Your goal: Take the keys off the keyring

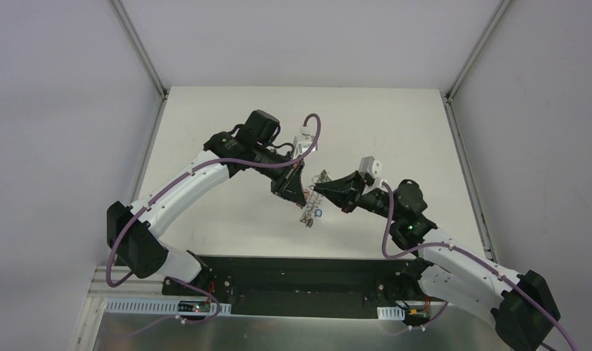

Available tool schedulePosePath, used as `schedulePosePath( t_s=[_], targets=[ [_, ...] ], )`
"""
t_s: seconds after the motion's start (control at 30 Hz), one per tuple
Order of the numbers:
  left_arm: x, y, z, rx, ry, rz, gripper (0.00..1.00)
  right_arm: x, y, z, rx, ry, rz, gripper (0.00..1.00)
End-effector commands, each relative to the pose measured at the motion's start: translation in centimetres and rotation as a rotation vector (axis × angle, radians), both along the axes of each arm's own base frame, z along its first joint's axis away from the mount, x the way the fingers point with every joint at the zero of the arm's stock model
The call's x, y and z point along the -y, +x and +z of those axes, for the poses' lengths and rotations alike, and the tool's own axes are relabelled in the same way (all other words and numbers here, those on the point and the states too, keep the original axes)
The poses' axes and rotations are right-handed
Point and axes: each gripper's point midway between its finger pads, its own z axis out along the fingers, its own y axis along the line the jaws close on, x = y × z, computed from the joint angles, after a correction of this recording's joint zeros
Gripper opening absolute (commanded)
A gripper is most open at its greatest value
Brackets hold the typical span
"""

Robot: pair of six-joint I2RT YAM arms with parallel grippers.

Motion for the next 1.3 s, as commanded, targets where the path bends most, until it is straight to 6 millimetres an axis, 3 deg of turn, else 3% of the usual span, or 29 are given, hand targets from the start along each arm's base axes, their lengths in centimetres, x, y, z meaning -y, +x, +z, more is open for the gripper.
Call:
schedulePosePath(
  t_s=[0.0,0.9,1.1,1.27],
  targets=[
    [0.2,-1.2,0.5,-0.016,-0.031,-0.052,0.00,0.5,0.7,5.1,0.104,0.147,-0.048,0.00],
    [0.7,-1.4,-0.6,-0.045,0.001,-0.058,0.00,0.1,0.7,7.6,0.129,0.234,-0.048,0.00],
    [0.5,-1.1,-0.6,-0.015,0.012,-0.038,0.00,1.4,2.7,7.6,0.100,0.267,-0.185,0.00],
    [0.2,-0.3,-0.8,0.030,0.042,0.006,0.00,2.4,4.9,4.9,0.016,0.156,-0.325,0.00]
  ],
)
